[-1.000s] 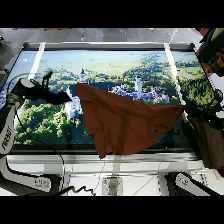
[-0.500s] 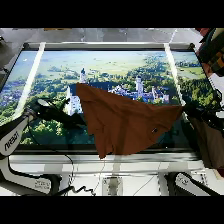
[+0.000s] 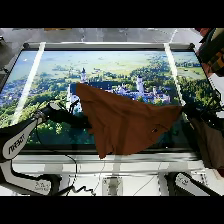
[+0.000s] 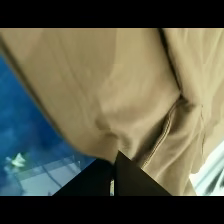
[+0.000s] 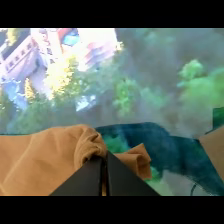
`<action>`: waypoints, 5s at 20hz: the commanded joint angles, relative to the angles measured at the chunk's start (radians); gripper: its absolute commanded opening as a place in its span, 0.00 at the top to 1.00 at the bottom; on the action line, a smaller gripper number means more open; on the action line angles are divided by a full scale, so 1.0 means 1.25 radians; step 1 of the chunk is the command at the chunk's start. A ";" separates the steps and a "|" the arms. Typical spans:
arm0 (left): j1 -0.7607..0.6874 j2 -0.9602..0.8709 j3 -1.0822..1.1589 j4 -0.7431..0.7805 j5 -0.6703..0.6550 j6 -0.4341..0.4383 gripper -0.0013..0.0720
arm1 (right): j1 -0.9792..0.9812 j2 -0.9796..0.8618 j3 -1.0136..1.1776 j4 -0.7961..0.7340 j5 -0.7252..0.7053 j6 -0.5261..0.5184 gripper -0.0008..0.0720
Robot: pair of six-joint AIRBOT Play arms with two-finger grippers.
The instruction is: Fold the clothes and pants, and hang the long-sleeved shirts on hangers.
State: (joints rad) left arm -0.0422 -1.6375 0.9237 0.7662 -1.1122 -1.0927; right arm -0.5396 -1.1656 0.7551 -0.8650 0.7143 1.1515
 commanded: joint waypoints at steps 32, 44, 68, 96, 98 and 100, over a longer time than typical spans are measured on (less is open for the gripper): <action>0.123 0.277 0.175 0.386 -0.237 -0.034 0.97 | 0.056 0.079 0.131 -0.086 0.605 -0.030 0.98; 0.085 0.295 0.186 0.429 0.139 -0.037 0.97 | 0.068 0.079 0.132 -0.087 0.212 -0.025 0.98; 0.007 0.197 0.186 0.260 0.205 -0.036 0.97 | 0.752 -0.026 -0.067 0.203 -0.005 0.469 0.04; 0.007 0.197 0.186 0.260 0.208 -0.036 0.97 | 0.861 -0.381 0.174 0.313 -0.273 0.828 0.87; 0.007 0.197 0.186 0.260 0.208 -0.036 0.97 | 0.843 -0.381 0.174 0.273 -0.271 0.822 0.98; 0.007 0.198 0.186 0.260 0.204 -0.036 0.97 | 0.818 -0.366 0.174 0.228 -0.263 0.807 0.98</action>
State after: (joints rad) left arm -0.0334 -1.3903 1.1557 1.0912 -0.8528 -1.1374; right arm 0.5156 -1.6371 0.9718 -0.5125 0.4084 2.1727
